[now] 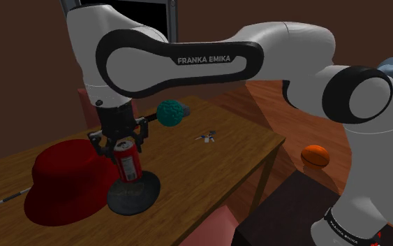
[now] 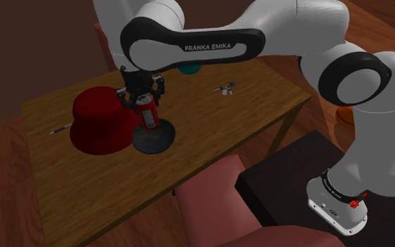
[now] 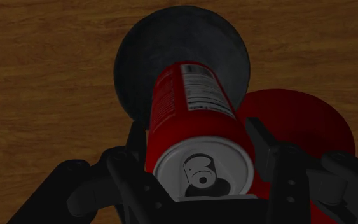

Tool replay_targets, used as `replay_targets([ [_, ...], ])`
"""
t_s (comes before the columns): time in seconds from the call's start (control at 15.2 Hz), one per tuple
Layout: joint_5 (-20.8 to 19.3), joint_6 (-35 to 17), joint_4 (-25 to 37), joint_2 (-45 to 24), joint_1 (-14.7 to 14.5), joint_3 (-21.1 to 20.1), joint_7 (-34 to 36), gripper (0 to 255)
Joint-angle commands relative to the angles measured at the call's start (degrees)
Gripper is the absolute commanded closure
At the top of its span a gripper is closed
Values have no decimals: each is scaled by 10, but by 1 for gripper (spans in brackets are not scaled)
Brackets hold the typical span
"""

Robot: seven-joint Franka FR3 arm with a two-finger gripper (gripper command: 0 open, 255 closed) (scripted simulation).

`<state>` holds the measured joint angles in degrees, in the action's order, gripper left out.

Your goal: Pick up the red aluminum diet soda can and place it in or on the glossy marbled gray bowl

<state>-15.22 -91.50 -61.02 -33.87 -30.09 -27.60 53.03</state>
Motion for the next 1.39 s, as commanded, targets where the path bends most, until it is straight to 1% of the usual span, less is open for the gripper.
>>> replay_targets([
  [0.0, 1, -20, -25, 5, 5, -1, 2, 255],
  [0.73, 1, -106, -120, 12, 22, 0, 9, 255],
  [1.19, 1, -106, -120, 12, 22, 0, 9, 255],
  [1.25, 1, -106, -120, 12, 22, 0, 9, 0],
  [1.32, 1, -107, -120, 12, 22, 0, 9, 0],
])
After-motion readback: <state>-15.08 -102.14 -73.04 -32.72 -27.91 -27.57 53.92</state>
